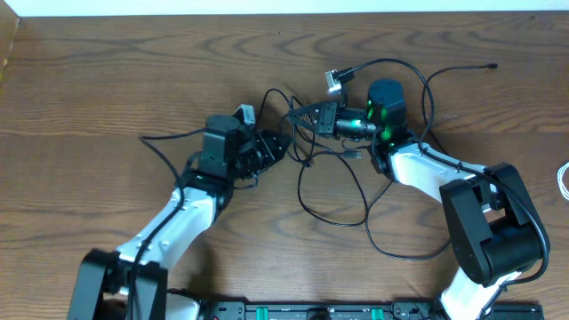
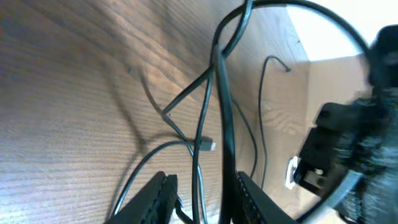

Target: Untangle cables

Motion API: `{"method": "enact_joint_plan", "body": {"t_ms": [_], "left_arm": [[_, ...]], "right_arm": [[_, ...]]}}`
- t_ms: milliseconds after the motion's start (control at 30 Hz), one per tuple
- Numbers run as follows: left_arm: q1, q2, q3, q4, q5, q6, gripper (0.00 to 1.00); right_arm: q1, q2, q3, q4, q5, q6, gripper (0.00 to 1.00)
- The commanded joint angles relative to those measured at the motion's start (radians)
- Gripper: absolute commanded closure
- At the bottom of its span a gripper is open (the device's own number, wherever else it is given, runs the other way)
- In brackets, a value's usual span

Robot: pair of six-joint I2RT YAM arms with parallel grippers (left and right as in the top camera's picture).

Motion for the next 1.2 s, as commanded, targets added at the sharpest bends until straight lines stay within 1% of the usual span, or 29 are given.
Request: {"method": "enact_joint_plan", "body": {"t_ms": [0,67,200,300,367,467,533,633,733,800,967,1033,1167], "left_arm": [[-0.016,0.045,0.007,0.011,-0.037,-0.023,0.9],[-0.018,0.063,0.006,0.007,-0.061,-0.011,0.92],[-0.018,0.093,0.006,0.001,-0.072,0.051,0.92],[-0.018,0.1,0.006,-0.024,-0.072,0.074,0.92],[-0.018,0.099,0.006,-0.035,-0.068,0.116,0.92],[-0.024,0.1,0.006,-0.058,-0.057,0.148,0.92],[-0.035,0.099,0.005,-0.06,-0.022,0.188,0.92],[-0.06,0.099,0.005,-0.058,0.051,0.261,0.92],[-0.084,0.099,0.005,-0.066,0.101,0.331,0.92],[-0.099,0.099,0.005,-0.084,0.105,0.35,0.92],[-0.105,0.099,0.005,-0.121,0.095,0.376,0.92],[-0.105,0.099,0.005,-0.135,0.086,0.391,0.92],[-0.105,0.099,0.004,-0.158,0.086,0.402,0.92]], "right_arm": [[-0.009,-0.021,0.01,0.018,-0.017,0.007,0.99],[-0.015,-0.021,0.01,0.047,-0.026,0.028,0.99],[-0.044,-0.021,0.01,0.161,-0.055,0.1,0.99],[-0.077,-0.021,0.01,0.226,-0.053,0.144,0.99],[-0.102,-0.021,0.01,0.234,-0.05,0.182,0.99],[-0.134,-0.021,0.01,0.23,-0.028,0.181,0.99],[-0.142,-0.021,0.01,0.211,0.021,0.151,0.99],[-0.143,-0.021,0.01,0.171,0.153,0.098,0.98],[-0.144,-0.021,0.01,0.16,0.292,0.093,0.98],[-0.144,-0.021,0.01,0.161,0.373,0.098,0.99],[-0.145,-0.021,0.011,0.179,0.488,0.211,0.99],[-0.145,-0.021,0.011,0.179,0.526,0.278,0.99],[-0.145,-0.021,0.011,0.179,0.578,0.34,0.99]]}}
